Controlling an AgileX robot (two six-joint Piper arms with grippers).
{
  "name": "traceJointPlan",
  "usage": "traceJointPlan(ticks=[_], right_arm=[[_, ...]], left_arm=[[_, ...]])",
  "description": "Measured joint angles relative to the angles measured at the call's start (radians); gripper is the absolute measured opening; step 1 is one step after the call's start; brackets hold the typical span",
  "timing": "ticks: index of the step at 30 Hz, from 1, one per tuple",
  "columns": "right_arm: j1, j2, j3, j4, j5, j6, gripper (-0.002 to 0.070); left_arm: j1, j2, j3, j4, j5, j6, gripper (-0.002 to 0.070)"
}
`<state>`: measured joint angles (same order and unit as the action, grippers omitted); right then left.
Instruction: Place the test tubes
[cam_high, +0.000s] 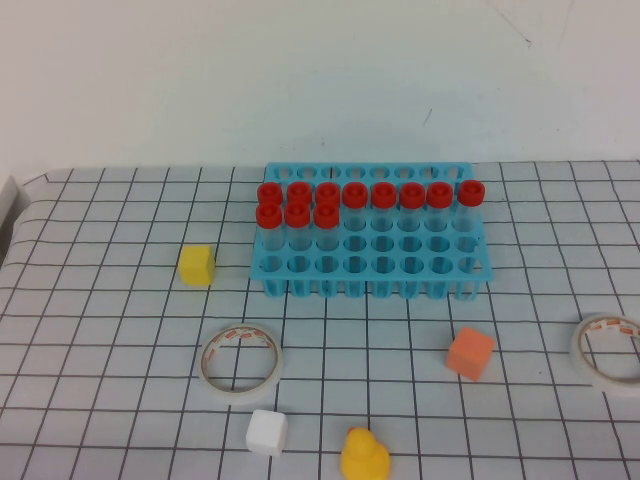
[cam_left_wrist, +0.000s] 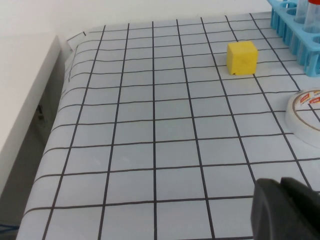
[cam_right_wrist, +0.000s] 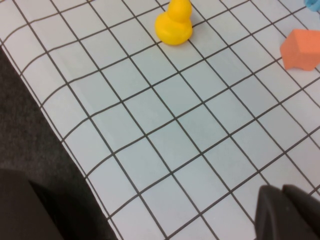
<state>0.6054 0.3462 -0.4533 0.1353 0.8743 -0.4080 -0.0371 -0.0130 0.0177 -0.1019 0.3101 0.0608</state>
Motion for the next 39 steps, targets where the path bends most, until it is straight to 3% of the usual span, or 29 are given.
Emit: traceJointPlan(ticks=[7,18,21,33,39], right_arm=[[-0.062,-0.084,0.023,0.002,-0.048,-0.011,-0.0001],[-0.531,-0.300,0.348,0.002,-0.494,-0.152,-0.0001],[-0.608,-0.349,0.437,0.002,-0.535,-0.152,-0.0001],[-0.639,-0.358,0.472,0.050,-0.521,-0.133,-0.0001],[-0.639,-0.358,0.472,-0.032,-0.521,0.090,-0.0001]], left_arm=[[0.000,0.000,0.000,-0.002,0.002,0.000,0.0000],[0.000,0.000,0.000,-0.002,0.002,0.000,0.0000],[0.000,0.000,0.000,-0.002,0.002,0.000,0.0000],[0.000,-0.002,0.000,-0.002,0.002,-0.002,0.0000],[0.000,-0.002,0.000,-0.002,0.002,-0.002,0.0000]])
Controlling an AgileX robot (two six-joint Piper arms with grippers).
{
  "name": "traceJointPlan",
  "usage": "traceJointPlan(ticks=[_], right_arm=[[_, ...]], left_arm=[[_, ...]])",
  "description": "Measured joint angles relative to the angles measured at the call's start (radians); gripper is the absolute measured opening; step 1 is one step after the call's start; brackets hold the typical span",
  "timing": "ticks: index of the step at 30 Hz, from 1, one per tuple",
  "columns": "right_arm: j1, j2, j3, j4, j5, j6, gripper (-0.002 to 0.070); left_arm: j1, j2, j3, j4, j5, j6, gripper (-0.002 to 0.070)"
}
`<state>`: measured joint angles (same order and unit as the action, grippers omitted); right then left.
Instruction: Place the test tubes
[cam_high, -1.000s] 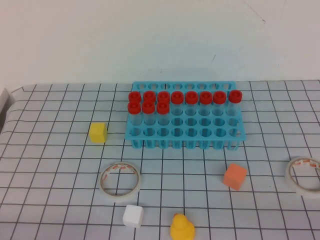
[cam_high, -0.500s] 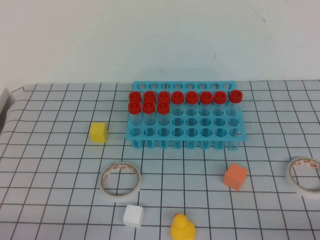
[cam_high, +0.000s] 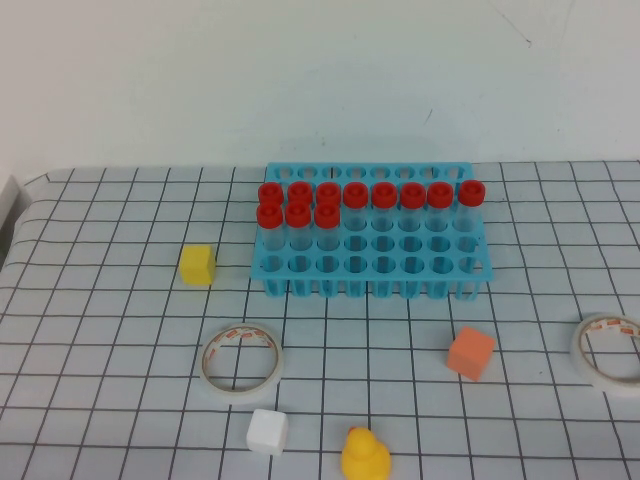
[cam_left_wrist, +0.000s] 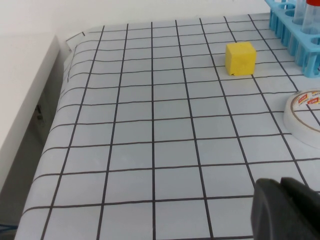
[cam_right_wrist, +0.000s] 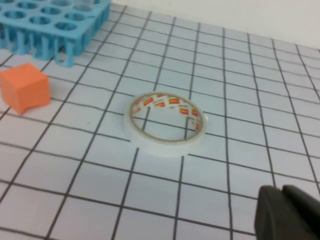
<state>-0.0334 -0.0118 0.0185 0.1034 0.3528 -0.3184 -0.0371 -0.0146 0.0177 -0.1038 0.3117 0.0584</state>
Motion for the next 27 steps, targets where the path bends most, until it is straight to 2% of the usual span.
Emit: traceJointPlan(ticks=[4,14,19,27], right_arm=[[0.000,0.000,0.000,-0.076,-0.002,0.118,-0.0001],[0.072,0.000,0.000,-0.130,-0.002,0.212,-0.0001],[0.069,0.000,0.000,-0.207,-0.002,0.331,-0.0001],[0.017,0.000,0.000,-0.221,-0.006,0.356,-0.0001]], left_arm=[[0.000,0.000,0.000,0.000,0.000,0.000,0.0000],[0.000,0.000,0.000,0.000,0.000,0.000,0.0000],[0.000,0.000,0.000,0.000,0.000,-0.001,0.0000],[0.000,0.000,0.000,0.000,0.000,-0.001,0.0000]])
